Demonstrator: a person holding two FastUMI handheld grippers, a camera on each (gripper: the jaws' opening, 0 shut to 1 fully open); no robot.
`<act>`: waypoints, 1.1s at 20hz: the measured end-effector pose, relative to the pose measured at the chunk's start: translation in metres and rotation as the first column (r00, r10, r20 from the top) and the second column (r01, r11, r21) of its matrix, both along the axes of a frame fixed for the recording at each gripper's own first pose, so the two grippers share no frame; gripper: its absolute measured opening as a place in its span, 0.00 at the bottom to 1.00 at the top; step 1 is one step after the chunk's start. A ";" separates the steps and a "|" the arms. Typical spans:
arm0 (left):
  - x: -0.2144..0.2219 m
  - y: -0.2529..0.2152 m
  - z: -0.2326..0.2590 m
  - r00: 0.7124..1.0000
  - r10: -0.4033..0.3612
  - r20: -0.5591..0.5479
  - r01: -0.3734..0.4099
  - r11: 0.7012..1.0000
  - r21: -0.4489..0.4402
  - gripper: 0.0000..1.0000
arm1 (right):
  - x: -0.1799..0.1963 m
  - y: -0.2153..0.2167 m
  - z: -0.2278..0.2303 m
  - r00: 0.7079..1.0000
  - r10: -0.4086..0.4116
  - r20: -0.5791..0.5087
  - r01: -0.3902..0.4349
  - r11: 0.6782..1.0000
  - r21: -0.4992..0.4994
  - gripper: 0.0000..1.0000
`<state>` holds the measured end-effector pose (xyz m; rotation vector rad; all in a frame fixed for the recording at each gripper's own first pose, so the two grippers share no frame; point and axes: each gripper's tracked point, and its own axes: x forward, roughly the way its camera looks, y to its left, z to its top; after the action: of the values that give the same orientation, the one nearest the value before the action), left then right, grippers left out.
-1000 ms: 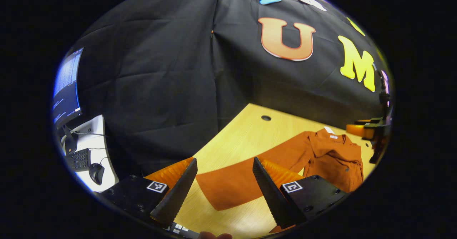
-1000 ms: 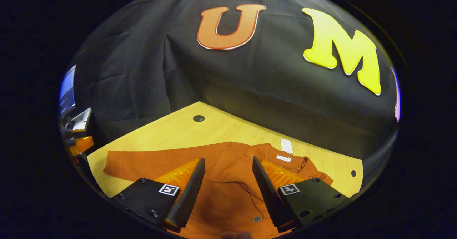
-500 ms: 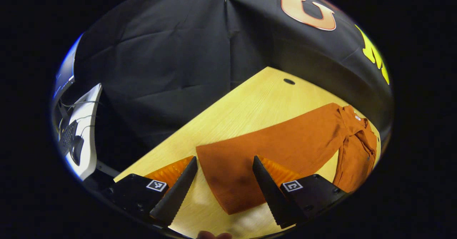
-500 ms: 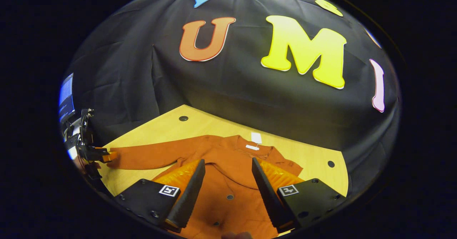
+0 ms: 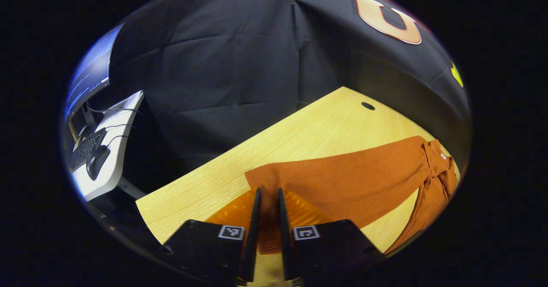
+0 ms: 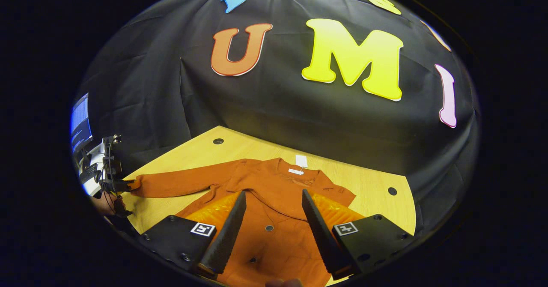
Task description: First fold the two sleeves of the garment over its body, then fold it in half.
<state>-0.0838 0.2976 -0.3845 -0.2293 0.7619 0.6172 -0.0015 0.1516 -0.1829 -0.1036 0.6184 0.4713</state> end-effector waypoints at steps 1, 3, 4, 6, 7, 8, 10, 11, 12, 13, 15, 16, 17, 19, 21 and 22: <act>0.001 -0.001 0.001 1.000 -0.021 -0.003 0.021 1.000 -0.005 0.15 | -0.002 -0.001 0.001 1.000 0.000 0.000 0.000 1.000 0.003 0.84; 0.004 -0.003 0.001 0.999 -0.044 -0.001 0.043 0.998 -0.037 0.09 | -0.006 -0.004 0.003 1.000 -0.004 0.002 0.004 1.000 0.010 0.85; 0.011 -0.015 0.005 0.998 -0.044 0.038 0.048 0.993 -0.106 0.06 | -0.008 -0.009 0.003 1.000 -0.009 0.005 0.009 1.000 0.009 0.84; 0.024 -0.027 0.017 0.994 -0.060 0.089 0.075 0.982 -0.174 0.03 | -0.013 -0.020 0.002 1.000 -0.030 0.002 0.030 0.999 0.010 0.85; 0.029 -0.030 0.023 0.991 -0.088 0.102 0.106 0.977 -0.183 0.03 | -0.013 -0.024 -0.001 0.999 -0.043 -0.003 0.043 0.999 0.013 0.84; 0.032 -0.029 0.031 0.986 -0.136 0.097 0.150 0.976 -0.158 0.03 | -0.015 -0.031 -0.003 0.998 -0.064 -0.012 0.064 0.998 0.018 0.85; 0.040 -0.034 0.045 0.975 -0.203 0.086 0.213 0.969 -0.123 0.03 | -0.017 -0.038 -0.004 0.997 -0.081 -0.016 0.082 0.996 0.028 0.85; 0.054 -0.039 0.060 0.967 -0.234 0.100 0.244 0.963 -0.114 0.03 | -0.018 -0.043 -0.003 0.996 -0.089 -0.015 0.090 0.995 0.035 0.85; 0.064 -0.043 0.073 0.962 -0.249 0.116 0.261 0.959 -0.111 0.03 | -0.018 -0.046 -0.003 0.995 -0.096 -0.014 0.096 0.995 0.038 0.85; 0.077 -0.047 0.086 0.956 -0.261 0.136 0.276 0.955 -0.110 0.03 | -0.018 -0.051 -0.003 0.994 -0.105 -0.013 0.105 0.993 0.045 0.85; 0.107 -0.062 0.117 0.936 -0.298 0.188 0.322 0.940 -0.113 0.03 | -0.018 -0.062 0.000 0.991 -0.131 -0.004 0.131 0.989 0.067 0.85; 0.119 -0.069 0.128 0.926 -0.322 0.198 0.349 0.930 -0.116 0.03 | -0.018 -0.069 0.002 0.989 -0.147 -0.001 0.146 0.986 0.076 0.85; 0.129 -0.078 0.137 0.916 -0.352 0.194 0.377 0.920 -0.111 0.03 | -0.018 -0.077 0.002 0.987 -0.163 -0.001 0.162 0.983 0.085 0.84; 0.156 -0.098 0.159 0.883 -0.424 0.203 0.446 0.892 -0.078 0.03 | -0.019 -0.094 0.000 0.980 -0.197 -0.002 0.196 0.976 0.096 0.85; 0.186 -0.121 0.184 0.841 -0.496 0.218 0.515 0.856 -0.040 0.03 | -0.021 -0.116 -0.001 0.970 -0.241 -0.006 0.241 0.965 0.103 0.85; 0.205 -0.135 0.193 0.817 -0.531 0.224 0.548 0.836 -0.019 0.03 | -0.024 -0.131 0.000 0.963 -0.268 -0.007 0.267 0.958 0.108 0.84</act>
<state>0.1207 0.1623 -0.1918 -0.1394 0.6069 0.0140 -0.0252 0.0208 -0.1832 0.0812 0.5876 0.2411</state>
